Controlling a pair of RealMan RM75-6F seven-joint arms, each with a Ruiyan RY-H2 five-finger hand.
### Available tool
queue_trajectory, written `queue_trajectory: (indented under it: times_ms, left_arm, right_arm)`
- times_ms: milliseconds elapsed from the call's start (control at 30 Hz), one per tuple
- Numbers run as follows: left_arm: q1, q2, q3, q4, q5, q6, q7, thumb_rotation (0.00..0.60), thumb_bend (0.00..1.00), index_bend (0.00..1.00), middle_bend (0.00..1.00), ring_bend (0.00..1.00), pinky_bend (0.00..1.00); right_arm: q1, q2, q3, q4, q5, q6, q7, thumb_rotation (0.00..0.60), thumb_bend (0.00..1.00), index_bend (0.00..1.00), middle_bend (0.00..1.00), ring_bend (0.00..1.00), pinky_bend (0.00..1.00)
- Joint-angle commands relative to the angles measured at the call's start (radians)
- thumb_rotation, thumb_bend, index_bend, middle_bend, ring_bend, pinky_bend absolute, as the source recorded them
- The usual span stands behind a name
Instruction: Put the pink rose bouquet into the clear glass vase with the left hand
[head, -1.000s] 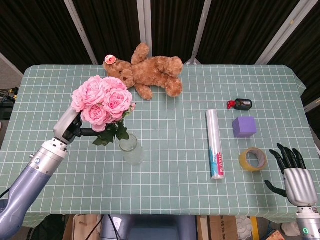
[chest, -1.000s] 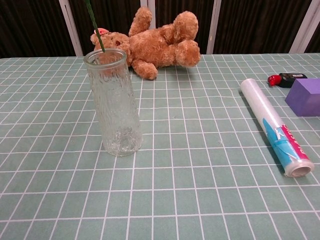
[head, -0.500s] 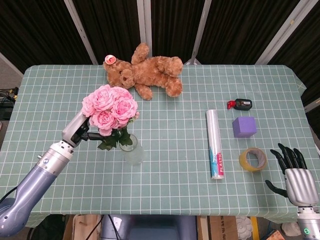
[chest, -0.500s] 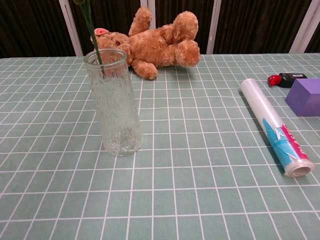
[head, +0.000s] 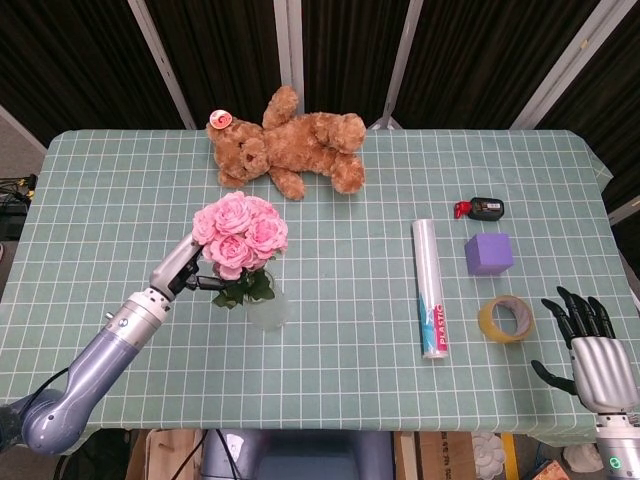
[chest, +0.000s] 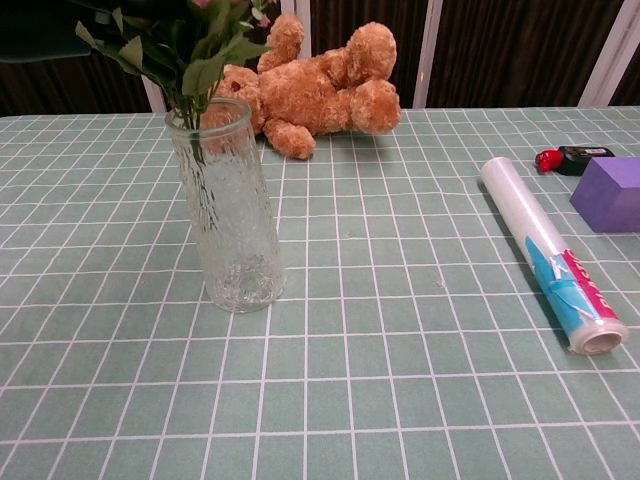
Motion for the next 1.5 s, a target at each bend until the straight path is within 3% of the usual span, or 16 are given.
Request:
queue_trajectory:
  times_ms: [33,267,533,800,933,1067,1200,1300,1367,1500]
  left_arm:
    - [-0.005,-0.009,0.008,0.01,0.016,-0.016,-0.011,0.6,0.47,0.31,0.19,0.09,0.23]
    - [-0.011,0.021,0.021,0.02,0.084,-0.103,-0.056,0.6,0.31,0.21,0.09,0.0,0.11]
    - [0.027,0.113,0.004,0.003,0.211,-0.138,-0.155,0.6,0.28,0.17,0.06,0.0,0.08]
    - [0.145,0.242,0.026,0.005,0.331,-0.044,-0.243,0.6,0.26,0.16,0.06,0.0,0.08]
    - [0.214,0.298,0.055,0.029,0.369,0.04,-0.218,0.6,0.26,0.16,0.07,0.0,0.09]
    - [0.323,0.296,0.105,0.064,0.399,0.256,0.018,0.6,0.26,0.19,0.11,0.0,0.11]
    - [0.455,0.215,0.186,0.118,0.419,0.504,0.356,0.6,0.26,0.2,0.11,0.0,0.11]
    - [0.531,0.121,0.24,0.167,0.384,0.628,0.566,0.6,0.26,0.2,0.08,0.0,0.1]
    - [0.576,0.07,0.278,0.211,0.334,0.663,0.649,0.6,0.26,0.2,0.07,0.0,0.1]
    - [0.603,0.003,0.284,0.256,0.311,0.712,0.678,0.6,0.24,0.19,0.06,0.0,0.09]
  right_arm:
    - [-0.001,0.001,0.001,0.001,0.0,0.001,0.003,0.6,0.2,0.18,0.08,0.09,0.0]
    - [-0.002,0.004,-0.001,0.002,-0.007,0.005,0.014,0.6,0.2,0.18,0.08,0.09,0.0]
    - [-0.004,0.006,-0.002,0.002,-0.014,0.014,0.02,0.6,0.2,0.18,0.08,0.09,0.0]
    - [-0.008,0.009,-0.002,0.0,-0.019,0.023,0.029,0.6,0.2,0.18,0.08,0.09,0.0]
    - [-0.009,0.01,-0.002,0.0,-0.02,0.025,0.031,0.6,0.2,0.18,0.08,0.09,0.0]
    - [-0.008,0.009,-0.003,-0.001,-0.024,0.026,0.027,0.6,0.2,0.18,0.08,0.09,0.0]
    - [-0.01,0.008,-0.004,-0.003,-0.031,0.031,0.022,0.6,0.2,0.18,0.08,0.09,0.0]
    - [-0.01,0.006,-0.006,-0.003,-0.036,0.032,0.013,0.6,0.2,0.18,0.08,0.09,0.0]
    - [-0.008,0.0,-0.006,-0.001,-0.037,0.032,-0.007,0.6,0.21,0.18,0.08,0.09,0.0]
    - [-0.007,-0.009,-0.002,0.002,-0.041,0.038,-0.027,0.6,0.2,0.18,0.08,0.09,0.0]
